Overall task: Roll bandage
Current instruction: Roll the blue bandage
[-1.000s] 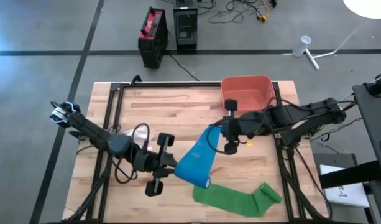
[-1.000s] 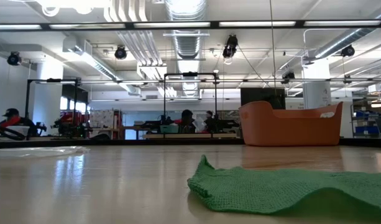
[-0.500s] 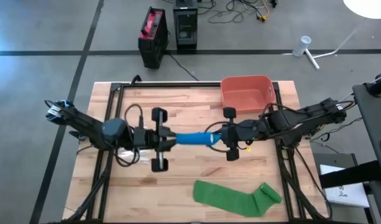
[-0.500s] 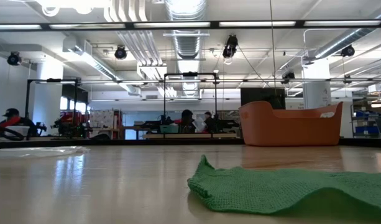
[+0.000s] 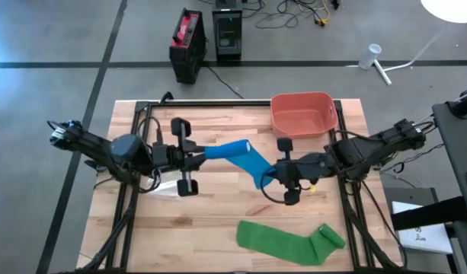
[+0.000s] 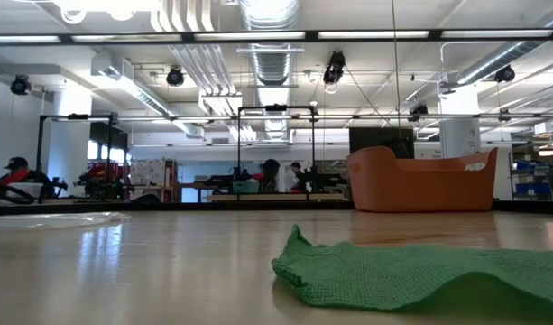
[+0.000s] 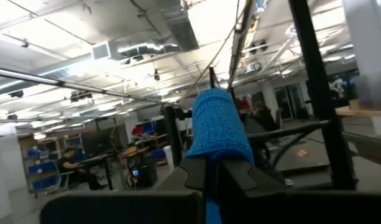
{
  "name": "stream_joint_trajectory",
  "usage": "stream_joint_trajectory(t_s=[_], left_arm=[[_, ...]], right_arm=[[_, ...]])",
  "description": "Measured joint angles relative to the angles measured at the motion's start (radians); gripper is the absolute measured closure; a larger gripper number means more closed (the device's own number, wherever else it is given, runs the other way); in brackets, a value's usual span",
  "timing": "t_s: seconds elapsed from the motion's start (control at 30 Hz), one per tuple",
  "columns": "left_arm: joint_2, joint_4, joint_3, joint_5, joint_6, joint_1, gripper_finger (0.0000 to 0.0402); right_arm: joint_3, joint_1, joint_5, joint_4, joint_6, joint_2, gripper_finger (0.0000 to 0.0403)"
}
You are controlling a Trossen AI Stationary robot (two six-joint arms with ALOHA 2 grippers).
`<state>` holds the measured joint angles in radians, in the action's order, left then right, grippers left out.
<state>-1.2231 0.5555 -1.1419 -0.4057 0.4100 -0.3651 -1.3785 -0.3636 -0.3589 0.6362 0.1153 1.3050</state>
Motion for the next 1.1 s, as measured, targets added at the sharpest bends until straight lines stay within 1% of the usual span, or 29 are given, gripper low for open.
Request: stream_joint_trajectory(t_s=[0.1, 0.17, 0.33, 0.47, 0.57, 0.63, 0.8, 0.93, 1.0, 1.1], left_arm=[[-0.011, 0.029, 0.000, -0.001, -0.010, 0.026, 0.0397], [-0.017, 0.029, 0.000, -0.002, -0.010, 0.042, 0.0397], [-0.019, 0.012, 0.000, -0.005, -0.011, 0.075, 0.0397], [-0.019, -0.002, 0.000, -0.004, -0.011, 0.093, 0.0397], [-0.016, -0.026, 0.000, -0.002, -0.023, 0.095, 0.0397], [-0.013, -0.026, 0.000, 0.010, -0.062, 0.095, 0.0397], [-0.004, -0.024, 0.000, 0.149, -0.205, 0.095, 0.0397], [-0.004, -0.030, 0.000, 0.204, -0.288, 0.091, 0.0397], [-0.004, -0.033, 0.000, 0.227, -0.314, 0.091, 0.0397], [-0.003, -0.037, 0.000, 0.231, -0.315, 0.091, 0.0397]], right_arm=[[0.000, -0.013, 0.003, -0.029, 0.000, 0.003, 0.0403], [0.000, -0.019, 0.033, -0.033, 0.000, 0.004, 0.0403], [0.000, -0.045, 0.052, -0.043, -0.002, 0.004, 0.0403], [0.000, -0.081, 0.082, -0.043, 0.030, 0.004, 0.0403], [0.000, -0.106, 0.078, -0.041, 0.034, 0.003, 0.0403], [0.000, -0.117, 0.043, -0.029, 0.039, -0.004, 0.0403], [0.000, -0.116, -0.066, 0.006, 0.038, -0.014, 0.0403], [0.001, -0.114, -0.145, 0.012, 0.040, -0.015, 0.0403], [0.001, -0.114, -0.165, 0.020, 0.038, -0.017, 0.0403], [0.001, -0.114, -0.164, 0.019, 0.027, -0.021, 0.0403]])
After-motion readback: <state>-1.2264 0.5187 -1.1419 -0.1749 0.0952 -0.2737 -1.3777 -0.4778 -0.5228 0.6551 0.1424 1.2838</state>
